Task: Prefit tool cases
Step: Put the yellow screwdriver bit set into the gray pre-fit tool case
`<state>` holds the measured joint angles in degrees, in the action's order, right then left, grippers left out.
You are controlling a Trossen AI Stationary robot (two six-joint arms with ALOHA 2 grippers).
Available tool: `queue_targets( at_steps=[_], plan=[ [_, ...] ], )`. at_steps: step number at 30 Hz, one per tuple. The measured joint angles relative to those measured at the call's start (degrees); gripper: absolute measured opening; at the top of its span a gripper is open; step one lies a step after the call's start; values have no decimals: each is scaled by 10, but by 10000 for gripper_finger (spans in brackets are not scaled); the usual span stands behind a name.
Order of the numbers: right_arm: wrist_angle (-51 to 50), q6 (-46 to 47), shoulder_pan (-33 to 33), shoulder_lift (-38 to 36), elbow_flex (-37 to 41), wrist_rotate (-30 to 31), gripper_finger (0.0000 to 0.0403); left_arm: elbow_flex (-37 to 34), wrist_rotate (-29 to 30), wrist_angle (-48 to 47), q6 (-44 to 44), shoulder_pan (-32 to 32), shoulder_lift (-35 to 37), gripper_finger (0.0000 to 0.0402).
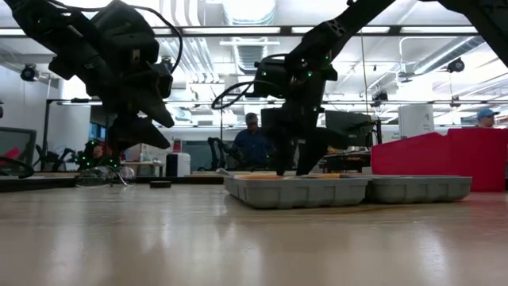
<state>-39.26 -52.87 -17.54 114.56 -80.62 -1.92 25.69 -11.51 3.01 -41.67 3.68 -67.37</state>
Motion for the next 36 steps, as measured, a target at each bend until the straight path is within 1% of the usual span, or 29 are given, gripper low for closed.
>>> queue_targets(
  at_steps=[2,6,15,21,29,36],
  plan=[
    [26,-22,0,0,8,5,228,0,0,3,1,0,0,204],
    [46,-33,2,0,10,5,217,0,0,4,1,0,0,204],
    [45,-23,6,0,11,2,200,0,0,4,1,0,0,204],
    [55,6,8,0,2,-1,199,0,0,4,0,0,0,204],
    [25,6,8,0,-3,-1,199,0,0,4,-4,0,0,204],
    [45,-2,8,5,-1,0,199,0,-1,4,3,0,0,204]
  ],
)
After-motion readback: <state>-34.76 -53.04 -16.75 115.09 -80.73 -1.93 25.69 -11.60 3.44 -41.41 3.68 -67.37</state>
